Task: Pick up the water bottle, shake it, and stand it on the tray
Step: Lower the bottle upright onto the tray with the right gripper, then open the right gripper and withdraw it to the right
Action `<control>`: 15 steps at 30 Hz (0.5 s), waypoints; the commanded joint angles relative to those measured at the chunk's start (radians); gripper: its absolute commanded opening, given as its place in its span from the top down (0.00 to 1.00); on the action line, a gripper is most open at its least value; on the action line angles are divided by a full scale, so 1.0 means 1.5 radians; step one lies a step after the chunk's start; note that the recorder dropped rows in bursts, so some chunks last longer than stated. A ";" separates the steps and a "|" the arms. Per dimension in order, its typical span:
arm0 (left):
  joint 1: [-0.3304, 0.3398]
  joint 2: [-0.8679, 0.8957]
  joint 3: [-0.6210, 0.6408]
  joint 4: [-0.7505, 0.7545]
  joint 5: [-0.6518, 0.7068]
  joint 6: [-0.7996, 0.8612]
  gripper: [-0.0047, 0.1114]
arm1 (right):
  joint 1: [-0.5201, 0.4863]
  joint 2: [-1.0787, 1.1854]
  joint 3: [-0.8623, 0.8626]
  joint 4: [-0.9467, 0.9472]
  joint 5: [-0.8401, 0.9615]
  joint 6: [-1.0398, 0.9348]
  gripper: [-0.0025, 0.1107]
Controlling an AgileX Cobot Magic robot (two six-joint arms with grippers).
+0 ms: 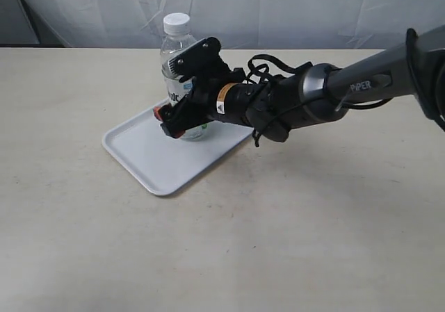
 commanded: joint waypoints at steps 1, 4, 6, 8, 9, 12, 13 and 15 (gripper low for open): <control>0.000 -0.003 0.003 0.002 -0.006 -0.001 0.96 | 0.002 -0.024 -0.002 0.007 0.075 -0.001 0.13; 0.000 -0.003 0.003 0.002 -0.006 -0.001 0.96 | 0.002 -0.040 -0.002 0.015 0.108 -0.001 0.13; 0.000 -0.003 0.003 0.002 -0.006 -0.001 0.96 | 0.006 -0.054 -0.002 0.016 0.124 -0.001 0.13; 0.000 -0.003 0.003 0.002 -0.006 -0.001 0.96 | 0.006 -0.075 -0.002 0.022 0.153 -0.001 0.13; 0.000 -0.003 0.003 0.002 -0.006 -0.001 0.96 | 0.006 -0.086 -0.002 0.033 0.188 -0.001 0.13; 0.000 -0.003 0.003 0.002 -0.006 -0.001 0.96 | 0.006 -0.124 0.026 0.032 0.230 -0.001 0.13; 0.000 -0.003 0.003 0.002 -0.006 -0.001 0.96 | 0.006 -0.159 0.061 0.030 0.230 -0.001 0.13; 0.000 -0.003 0.003 0.002 -0.006 -0.001 0.96 | 0.006 -0.228 0.128 0.032 0.237 -0.001 0.13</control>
